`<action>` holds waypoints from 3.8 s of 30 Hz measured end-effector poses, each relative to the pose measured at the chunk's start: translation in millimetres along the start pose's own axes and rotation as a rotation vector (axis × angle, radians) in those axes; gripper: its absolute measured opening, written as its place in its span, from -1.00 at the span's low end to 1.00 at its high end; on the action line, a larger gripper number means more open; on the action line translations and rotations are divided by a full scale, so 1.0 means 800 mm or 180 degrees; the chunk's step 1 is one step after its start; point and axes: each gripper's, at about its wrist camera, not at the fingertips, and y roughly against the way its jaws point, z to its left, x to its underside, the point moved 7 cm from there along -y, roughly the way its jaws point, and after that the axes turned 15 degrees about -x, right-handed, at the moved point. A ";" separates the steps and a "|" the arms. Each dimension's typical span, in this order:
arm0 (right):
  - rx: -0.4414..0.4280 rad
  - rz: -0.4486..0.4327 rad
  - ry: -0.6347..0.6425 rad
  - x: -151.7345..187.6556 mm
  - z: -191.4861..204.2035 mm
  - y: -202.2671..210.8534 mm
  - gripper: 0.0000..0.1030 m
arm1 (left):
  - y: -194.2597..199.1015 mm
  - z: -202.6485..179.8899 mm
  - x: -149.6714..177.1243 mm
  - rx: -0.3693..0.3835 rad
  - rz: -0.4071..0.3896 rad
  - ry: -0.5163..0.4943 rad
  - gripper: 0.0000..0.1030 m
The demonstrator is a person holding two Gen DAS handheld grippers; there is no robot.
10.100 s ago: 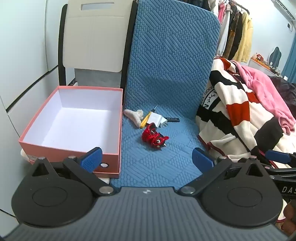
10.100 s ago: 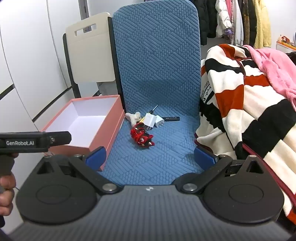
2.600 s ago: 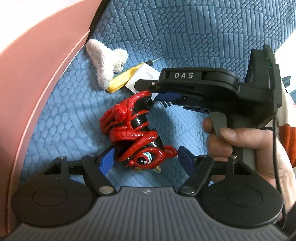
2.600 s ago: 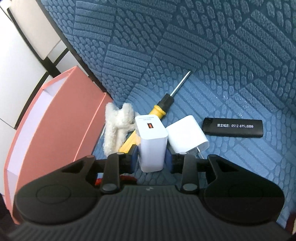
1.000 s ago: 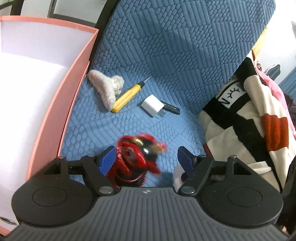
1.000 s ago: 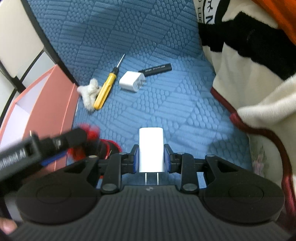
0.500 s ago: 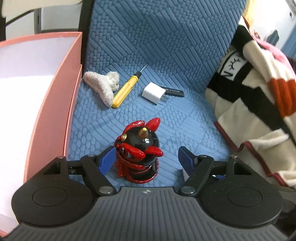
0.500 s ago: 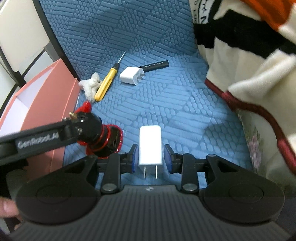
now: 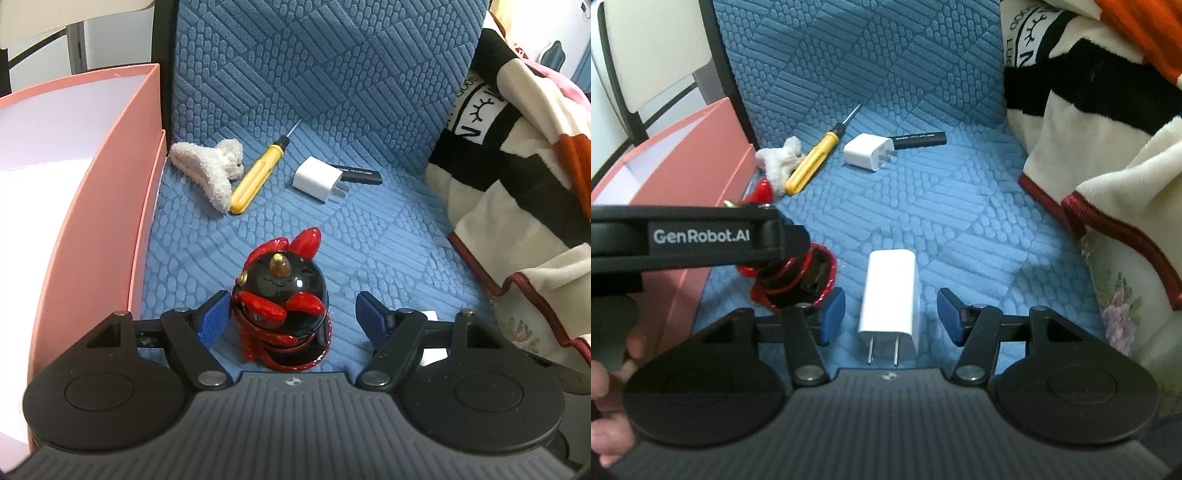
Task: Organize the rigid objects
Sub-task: 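Lift the lion figurine with the left gripper while the right gripper lifts the charger, then carry both held objects over the pink box and lower them inside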
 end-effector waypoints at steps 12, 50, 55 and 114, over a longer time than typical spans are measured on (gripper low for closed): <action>-0.0015 0.0107 -0.0145 -0.005 -0.009 -0.008 -0.38 | -0.012 -0.005 -0.004 -0.0134 -0.0035 0.0082 0.51; -0.0160 0.0222 0.0011 -0.006 0.019 0.036 -0.39 | 0.099 0.026 -0.004 0.0006 -0.0079 0.0166 0.25; -0.0223 0.0166 0.0046 -0.021 0.037 0.046 -0.38 | 0.118 0.041 -0.017 0.0046 -0.0097 0.0199 0.25; -0.0697 0.0795 0.0813 -0.038 0.322 -0.110 -0.40 | 0.066 0.410 -0.029 -0.0343 0.0309 0.0945 0.27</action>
